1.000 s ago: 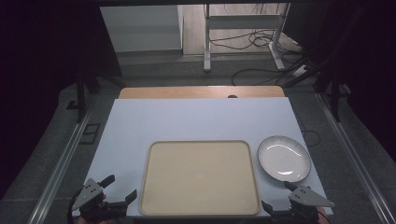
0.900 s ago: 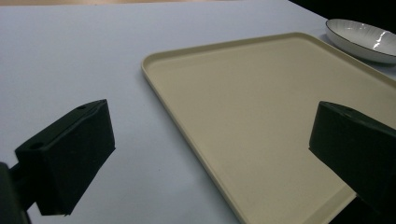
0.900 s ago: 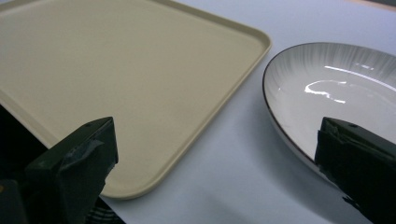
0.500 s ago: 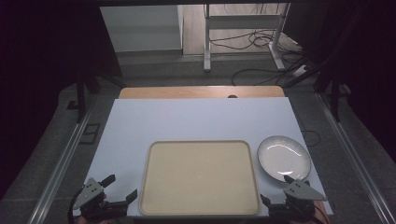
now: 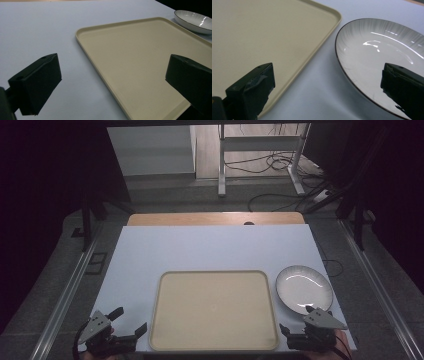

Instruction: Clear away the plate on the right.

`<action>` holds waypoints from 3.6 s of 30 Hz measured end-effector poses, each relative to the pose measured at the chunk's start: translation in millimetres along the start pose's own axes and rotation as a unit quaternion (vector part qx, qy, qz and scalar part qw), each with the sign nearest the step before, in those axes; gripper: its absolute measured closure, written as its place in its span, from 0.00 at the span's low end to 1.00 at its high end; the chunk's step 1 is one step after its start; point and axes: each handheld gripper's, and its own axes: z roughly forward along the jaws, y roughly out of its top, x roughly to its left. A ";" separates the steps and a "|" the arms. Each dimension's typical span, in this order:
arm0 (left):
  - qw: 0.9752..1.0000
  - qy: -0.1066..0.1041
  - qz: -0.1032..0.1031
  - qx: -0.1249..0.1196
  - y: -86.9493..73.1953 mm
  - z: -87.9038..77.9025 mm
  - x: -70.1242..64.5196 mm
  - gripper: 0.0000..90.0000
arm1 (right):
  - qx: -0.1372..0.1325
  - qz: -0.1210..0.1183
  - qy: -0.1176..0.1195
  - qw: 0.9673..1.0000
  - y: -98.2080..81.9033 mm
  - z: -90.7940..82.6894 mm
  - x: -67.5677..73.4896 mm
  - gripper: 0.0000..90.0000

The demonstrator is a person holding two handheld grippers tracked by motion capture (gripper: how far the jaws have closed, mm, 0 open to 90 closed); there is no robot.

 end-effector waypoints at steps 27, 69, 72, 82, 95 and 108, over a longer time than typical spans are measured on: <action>1.000 0.002 -0.013 -0.004 -0.3 -0.7 2.7 0.00 | 0.092 -0.143 -0.102 0.980 7.9 17.0 -2.8 0.32; 1.000 -0.003 -0.009 -0.003 -0.3 -0.5 2.5 0.00 | 0.242 -0.384 -0.162 0.876 3.0 59.6 20.6 0.91; 1.000 -0.003 -0.010 -0.003 -0.3 -0.6 2.6 0.00 | 0.248 -0.406 -0.173 0.862 2.3 61.0 24.0 0.91; 1.000 -0.004 -0.012 -0.005 -0.4 -0.8 2.9 0.00 | 0.233 -0.404 -0.193 0.863 4.1 56.2 25.2 0.90; 1.000 -0.003 -0.012 -0.005 -0.5 -0.9 2.9 0.00 | 0.189 -0.427 -0.210 0.859 9.6 46.3 33.7 0.89; 1.000 -0.001 -0.015 -0.005 -0.4 -0.6 3.3 0.00 | 0.149 -0.459 -0.200 0.853 20.8 40.5 56.3 0.88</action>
